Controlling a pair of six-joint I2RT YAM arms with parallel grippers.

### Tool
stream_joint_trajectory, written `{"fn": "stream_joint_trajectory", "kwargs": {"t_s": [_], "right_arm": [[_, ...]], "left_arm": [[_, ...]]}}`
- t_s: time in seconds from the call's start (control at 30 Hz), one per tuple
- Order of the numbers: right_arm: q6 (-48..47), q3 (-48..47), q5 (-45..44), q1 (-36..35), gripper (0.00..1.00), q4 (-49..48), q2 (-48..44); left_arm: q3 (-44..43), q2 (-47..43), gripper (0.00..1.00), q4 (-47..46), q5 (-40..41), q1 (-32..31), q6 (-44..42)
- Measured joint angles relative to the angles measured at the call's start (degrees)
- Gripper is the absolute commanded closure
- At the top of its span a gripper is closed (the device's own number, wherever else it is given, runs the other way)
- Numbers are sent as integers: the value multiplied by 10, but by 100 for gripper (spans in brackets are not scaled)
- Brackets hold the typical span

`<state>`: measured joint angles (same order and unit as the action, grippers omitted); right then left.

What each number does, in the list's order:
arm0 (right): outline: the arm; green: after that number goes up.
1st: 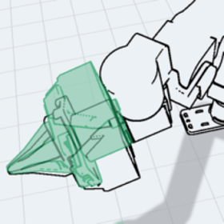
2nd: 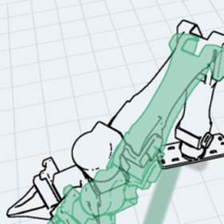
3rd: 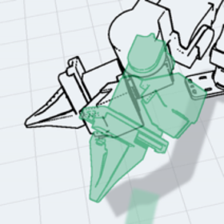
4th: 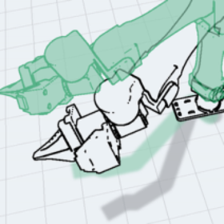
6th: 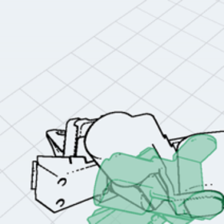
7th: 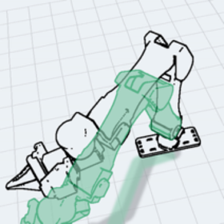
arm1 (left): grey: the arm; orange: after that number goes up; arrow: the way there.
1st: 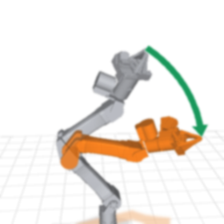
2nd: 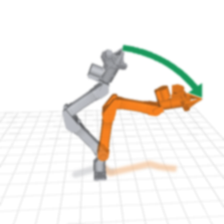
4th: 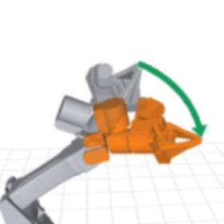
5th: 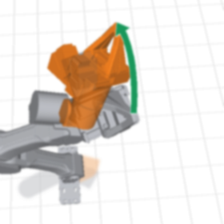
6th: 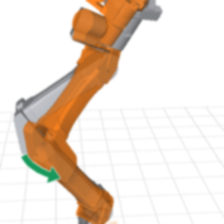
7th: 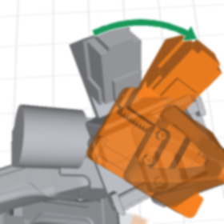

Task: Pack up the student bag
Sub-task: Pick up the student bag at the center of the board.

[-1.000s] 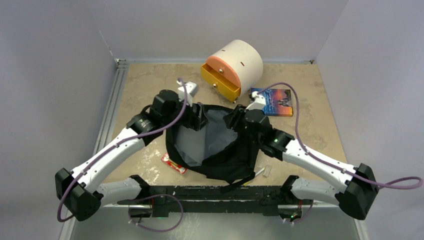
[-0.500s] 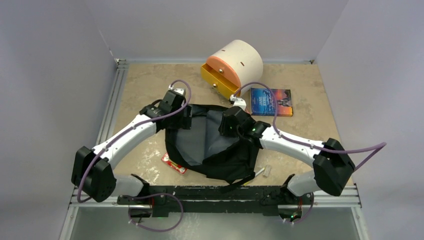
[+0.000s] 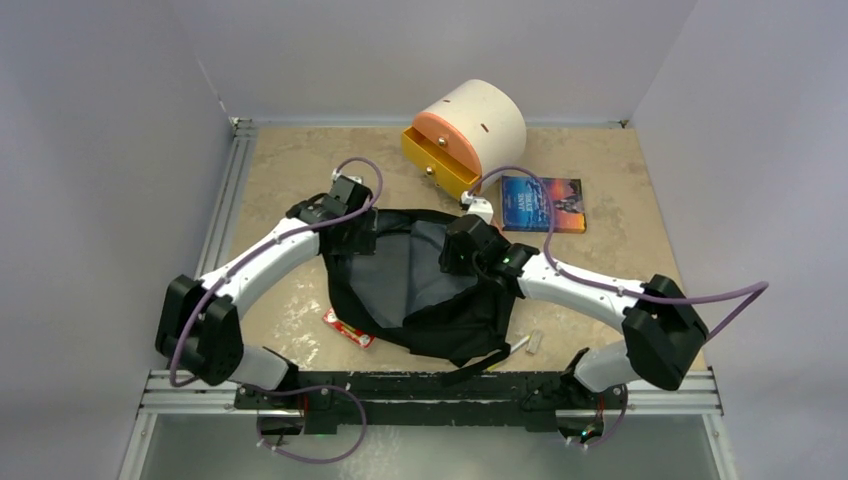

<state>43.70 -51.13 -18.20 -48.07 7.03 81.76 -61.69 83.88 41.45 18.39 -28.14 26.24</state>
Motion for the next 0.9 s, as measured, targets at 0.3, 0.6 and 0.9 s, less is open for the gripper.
{"fn": "stream_joint_trajectory", "kwargs": {"t_s": [0.3, 0.6, 0.9], "right_arm": [[-1, 1, 22, 0, 31, -7, -77], [58, -5, -47, 3, 13, 63, -146], [102, 20, -30, 9, 12, 81, -118]], "left_arm": [[-8, -160, 14, -67, -66, 1, -46], [-30, -25, 13, -23, -47, 56, -45], [-20, 3, 18, -15, -64, 56, -48]]}}
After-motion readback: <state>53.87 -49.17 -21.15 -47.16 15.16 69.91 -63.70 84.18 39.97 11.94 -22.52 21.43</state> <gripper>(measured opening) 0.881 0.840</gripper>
